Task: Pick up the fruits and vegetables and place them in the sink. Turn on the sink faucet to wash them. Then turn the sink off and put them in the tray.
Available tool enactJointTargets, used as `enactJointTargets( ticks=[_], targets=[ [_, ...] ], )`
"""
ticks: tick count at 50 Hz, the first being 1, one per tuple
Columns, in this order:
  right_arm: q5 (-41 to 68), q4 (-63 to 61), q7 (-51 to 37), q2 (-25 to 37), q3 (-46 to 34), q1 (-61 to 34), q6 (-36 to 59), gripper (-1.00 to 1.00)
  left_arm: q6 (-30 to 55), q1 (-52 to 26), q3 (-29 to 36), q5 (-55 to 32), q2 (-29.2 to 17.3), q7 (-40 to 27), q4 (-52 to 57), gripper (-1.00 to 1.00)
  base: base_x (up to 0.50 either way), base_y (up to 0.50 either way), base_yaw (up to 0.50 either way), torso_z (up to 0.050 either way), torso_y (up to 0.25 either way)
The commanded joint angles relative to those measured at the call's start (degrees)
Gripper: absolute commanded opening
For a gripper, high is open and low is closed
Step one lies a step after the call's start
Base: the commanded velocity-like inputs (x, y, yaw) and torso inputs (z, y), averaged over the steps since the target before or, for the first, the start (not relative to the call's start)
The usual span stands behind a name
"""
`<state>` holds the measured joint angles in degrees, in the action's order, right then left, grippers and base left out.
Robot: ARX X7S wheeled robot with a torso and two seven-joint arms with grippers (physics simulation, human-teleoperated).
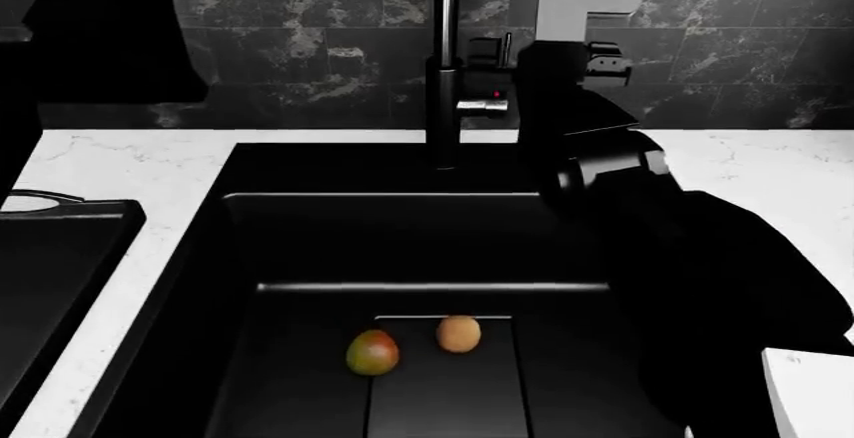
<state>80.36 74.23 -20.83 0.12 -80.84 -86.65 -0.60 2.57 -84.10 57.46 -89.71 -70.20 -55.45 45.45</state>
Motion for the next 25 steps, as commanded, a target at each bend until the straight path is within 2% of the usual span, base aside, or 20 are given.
enactJointTargets(
  ticks=[1,21,25],
  targets=[
    [0.9,0.2,0.0,-0.1,-1.4,-1.0,-1.2,1.00,-0.2,0.4,-0.2,0.3,-0.4,0.2,0.3,1.00,0.00,0.00,0.00,0.000,0.000],
    [0.3,-0.2,-1.4,-0.1,-3.6,-3.0,-2.6,1.00,-0.7,0.5,-1.1,0.8,-1.3,0.6,0.8,1.00,0.00,0.00,0.00,0.000,0.000],
    [0.6,-0.3,-1.4,-0.1,-3.9,-2.9,-2.4,1.00,-0.4,0.2,-1.3,1.3,-1.5,0.6,1.0,1.00,0.00,0.00,0.00,0.000,-0.207]
  ],
)
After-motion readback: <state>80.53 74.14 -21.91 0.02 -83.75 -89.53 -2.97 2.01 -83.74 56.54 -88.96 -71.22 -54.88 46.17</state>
